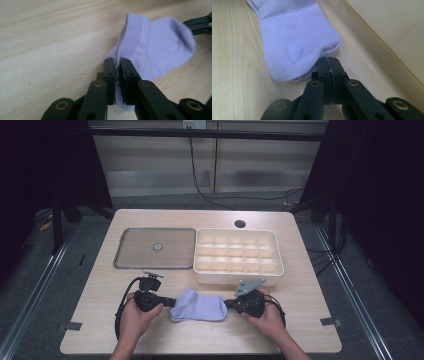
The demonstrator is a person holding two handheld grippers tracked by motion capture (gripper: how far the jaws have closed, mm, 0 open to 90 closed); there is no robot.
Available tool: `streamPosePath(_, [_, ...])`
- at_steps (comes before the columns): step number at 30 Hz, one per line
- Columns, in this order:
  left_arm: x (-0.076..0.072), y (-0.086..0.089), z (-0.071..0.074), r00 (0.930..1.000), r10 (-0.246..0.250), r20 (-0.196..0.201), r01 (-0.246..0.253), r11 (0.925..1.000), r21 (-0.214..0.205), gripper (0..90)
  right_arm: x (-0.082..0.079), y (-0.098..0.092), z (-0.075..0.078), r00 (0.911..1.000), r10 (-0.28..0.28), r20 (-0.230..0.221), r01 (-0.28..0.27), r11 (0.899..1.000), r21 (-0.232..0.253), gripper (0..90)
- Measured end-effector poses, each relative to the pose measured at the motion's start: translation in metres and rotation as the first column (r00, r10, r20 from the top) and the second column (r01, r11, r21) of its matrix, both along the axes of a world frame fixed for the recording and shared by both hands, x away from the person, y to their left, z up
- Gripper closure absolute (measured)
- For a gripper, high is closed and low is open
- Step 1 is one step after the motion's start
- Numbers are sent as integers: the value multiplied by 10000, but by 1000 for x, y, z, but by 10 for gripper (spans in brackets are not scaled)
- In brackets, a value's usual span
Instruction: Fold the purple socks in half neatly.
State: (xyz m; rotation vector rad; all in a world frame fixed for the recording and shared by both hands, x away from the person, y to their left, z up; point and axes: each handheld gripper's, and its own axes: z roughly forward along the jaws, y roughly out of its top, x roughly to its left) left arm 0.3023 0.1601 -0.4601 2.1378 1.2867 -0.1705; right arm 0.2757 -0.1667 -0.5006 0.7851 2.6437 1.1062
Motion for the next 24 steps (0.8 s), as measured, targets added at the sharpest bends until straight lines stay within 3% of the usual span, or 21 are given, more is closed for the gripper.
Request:
streamPosePath(9, [-1,-16,20,9983,-575,-78,571,9973,-462,843,-1,1,0,9999,113,-53,-113,9999,2,894])
streamPosePath(24, [-2,-37,31,9940,-1081,-135,1073,9929,-522,848,-1,1,0,9999,94,-143,-93,9999,112,894])
